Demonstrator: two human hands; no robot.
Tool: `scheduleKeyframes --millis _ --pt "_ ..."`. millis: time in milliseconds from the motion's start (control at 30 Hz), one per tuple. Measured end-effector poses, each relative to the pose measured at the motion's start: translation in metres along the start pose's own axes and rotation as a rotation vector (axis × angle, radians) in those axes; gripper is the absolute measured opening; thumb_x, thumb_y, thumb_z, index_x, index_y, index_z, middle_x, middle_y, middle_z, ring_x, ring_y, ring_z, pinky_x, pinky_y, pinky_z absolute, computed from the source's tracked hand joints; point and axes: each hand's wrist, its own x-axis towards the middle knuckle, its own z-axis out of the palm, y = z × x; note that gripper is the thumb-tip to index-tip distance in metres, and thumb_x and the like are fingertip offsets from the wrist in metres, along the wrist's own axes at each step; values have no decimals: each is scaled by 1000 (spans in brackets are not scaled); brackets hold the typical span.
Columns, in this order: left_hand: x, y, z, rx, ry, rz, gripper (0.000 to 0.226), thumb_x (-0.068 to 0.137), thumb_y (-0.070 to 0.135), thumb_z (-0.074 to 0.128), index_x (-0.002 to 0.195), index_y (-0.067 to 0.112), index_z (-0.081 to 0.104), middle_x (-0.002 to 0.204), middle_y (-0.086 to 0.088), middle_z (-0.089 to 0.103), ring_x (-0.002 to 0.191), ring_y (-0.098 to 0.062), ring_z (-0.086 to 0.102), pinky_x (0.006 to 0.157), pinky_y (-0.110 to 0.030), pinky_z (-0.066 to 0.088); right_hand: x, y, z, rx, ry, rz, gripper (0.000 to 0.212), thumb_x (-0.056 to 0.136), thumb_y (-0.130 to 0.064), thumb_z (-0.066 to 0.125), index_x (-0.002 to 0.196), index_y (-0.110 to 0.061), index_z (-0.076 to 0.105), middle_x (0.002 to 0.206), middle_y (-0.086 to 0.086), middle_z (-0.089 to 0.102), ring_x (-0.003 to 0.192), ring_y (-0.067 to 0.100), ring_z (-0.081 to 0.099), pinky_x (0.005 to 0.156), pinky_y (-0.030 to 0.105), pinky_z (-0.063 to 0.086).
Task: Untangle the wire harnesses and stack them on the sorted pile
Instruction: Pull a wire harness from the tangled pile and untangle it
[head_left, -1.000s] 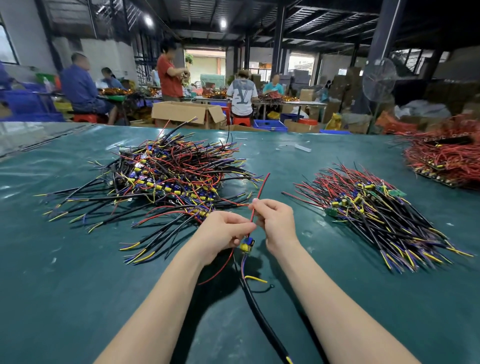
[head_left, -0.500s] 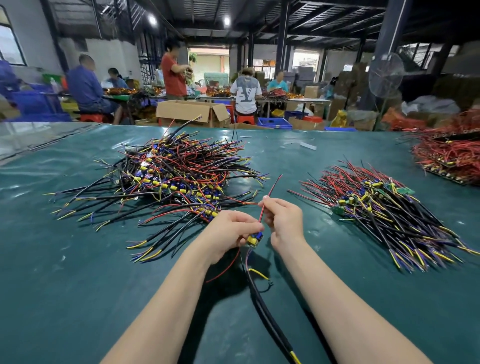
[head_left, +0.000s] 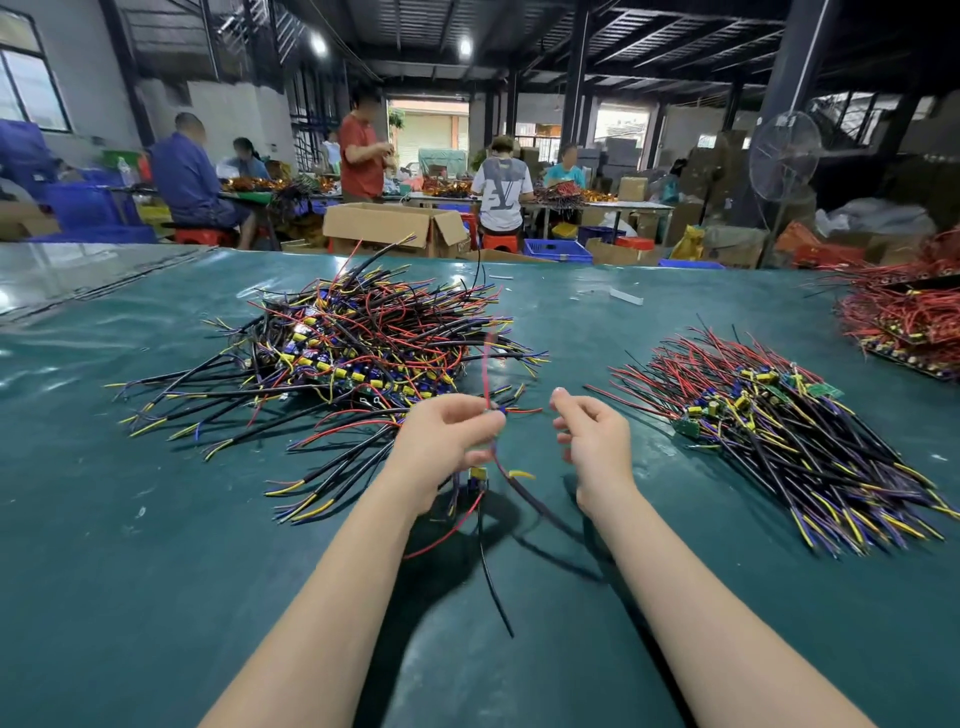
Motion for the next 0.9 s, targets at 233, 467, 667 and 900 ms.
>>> scheduleKeyframes --millis 233,467,667,900 --pt "5 5 -10 -210 257 90 14 83 0 65 94 0 56 74 -6 56 63 -13 57 56 -17 55 -21 -15 10 -231 -516 134 37 92 -23 54 57 -11 55 47 1 49 35 8 43 35 14 30" --pt "5 7 -12 -272 329 194 15 81 0 66 80 11 58 73 -4 62 64 -13 61 53 -15 52 -29 -25 11 110 -763 406 15 91 -8 50 81 -6 61 49 -2 57 42 8 58 40 17 46" --pt "6 9 -8 -355 459 157 14 81 -1 66 74 7 56 69 -5 56 60 -13 59 51 -14 52 -24 -18 17 -113 -562 128 18 88 4 54 79 -9 62 50 -5 46 31 3 39 31 11 22" --pt "7 4 -13 -441 572 21 18 82 1 67 71 8 53 70 -6 58 62 -12 57 48 -14 52 -31 -12 29 -697 -565 -528 41 89 1 48 122 -18 61 79 -4 54 75 8 51 68 15 37"
